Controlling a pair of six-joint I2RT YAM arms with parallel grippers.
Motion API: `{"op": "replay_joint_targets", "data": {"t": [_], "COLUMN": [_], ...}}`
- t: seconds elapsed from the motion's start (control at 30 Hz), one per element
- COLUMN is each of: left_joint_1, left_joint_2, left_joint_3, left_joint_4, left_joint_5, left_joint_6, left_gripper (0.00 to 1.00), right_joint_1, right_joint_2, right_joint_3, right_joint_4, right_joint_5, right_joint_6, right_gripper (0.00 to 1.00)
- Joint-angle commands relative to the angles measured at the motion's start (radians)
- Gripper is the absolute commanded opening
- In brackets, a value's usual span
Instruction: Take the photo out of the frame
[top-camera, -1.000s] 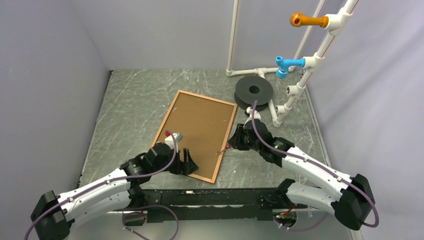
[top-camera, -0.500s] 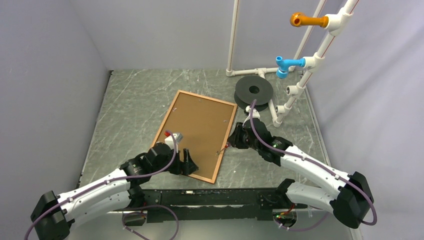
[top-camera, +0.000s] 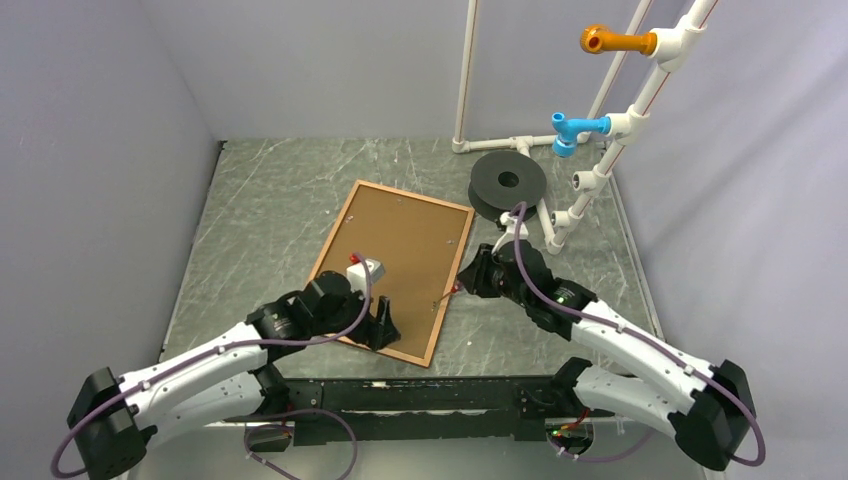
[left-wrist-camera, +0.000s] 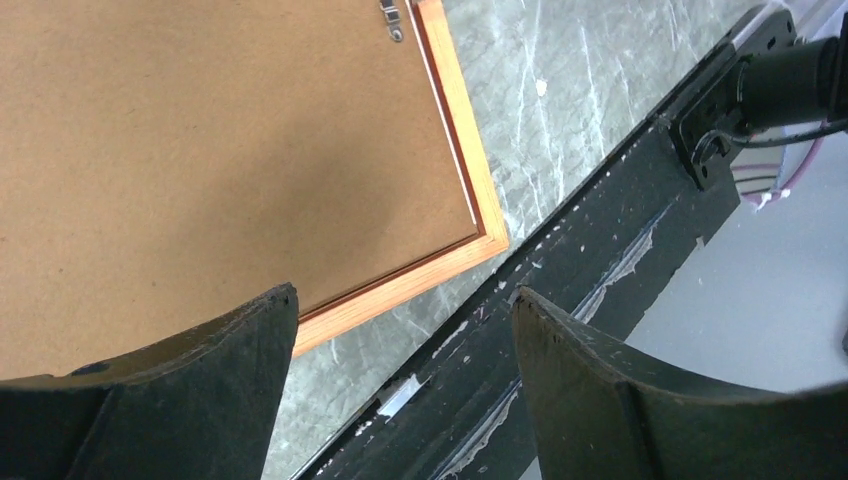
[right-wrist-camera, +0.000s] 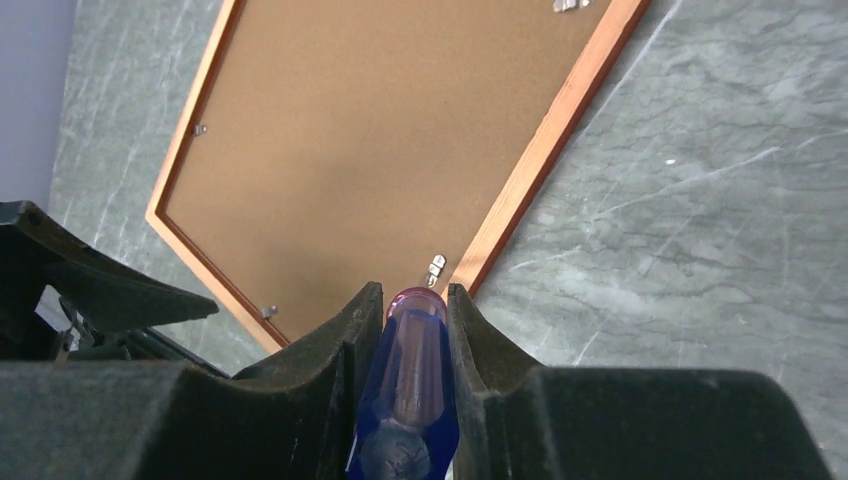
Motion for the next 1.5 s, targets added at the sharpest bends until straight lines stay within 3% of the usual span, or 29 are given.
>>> {"op": "replay_joint_targets", "data": {"t": [0.0, 0.2, 0.33, 0.47, 0.7, 1.07, 1.27, 1.37, 1.47], "left_joint_1": [-0.038, -0.288, -0.400, -0.468, -0.497, -0.524, -0.524, -0.524, -0.503], "left_joint_2": [0.083, 0.274, 0.428, 0.520, 0.619, 0.759, 0.838, 0.875, 0.914], "left_joint_3": [0.072, 0.177, 0.231, 0.259, 0.294, 0.343, 0.374, 0.387, 0.395], "left_joint_4": [0.021, -0.031, -0.052, -0.021, -0.006, -0.032, -0.091, -0.123, -0.159], "left_joint_5": [0.065, -0.187, -0.340, -0.402, -0.381, -0.462, -0.509, -0.538, -0.538], "left_joint_6": [0.165, 0.359, 0.435, 0.460, 0.433, 0.297, 0.187, 0.106, -0.006], "left_gripper": [0.80, 0.78, 0.74, 0.68, 0.51, 0.40, 0.25, 0.08, 0.06], "right_joint_1": [-0.002, -0.004, -0.006, -0.008, -0.010, -0.009, -0.009, -0.010, -0.010], "right_joint_2": [-0.106, -0.223, -0.304, -0.366, -0.420, -0.449, -0.453, -0.454, -0.461], "right_joint_3": [0.056, 0.088, 0.063, 0.038, 0.026, 0.013, 0.006, 0.005, 0.001], "right_joint_4": [-0.056, -0.210, -0.261, -0.295, -0.333, -0.337, -0.333, -0.330, -0.328], "right_joint_5": [0.097, 0.203, 0.219, 0.229, 0.236, 0.233, 0.234, 0.234, 0.239], "right_joint_6": [-0.031, -0.066, -0.050, -0.031, -0.022, -0.014, -0.018, -0.021, -0.025], "right_gripper": [0.00, 0.00, 0.00, 0.00, 0.00, 0.00, 0.00, 0.00, 0.00]}}
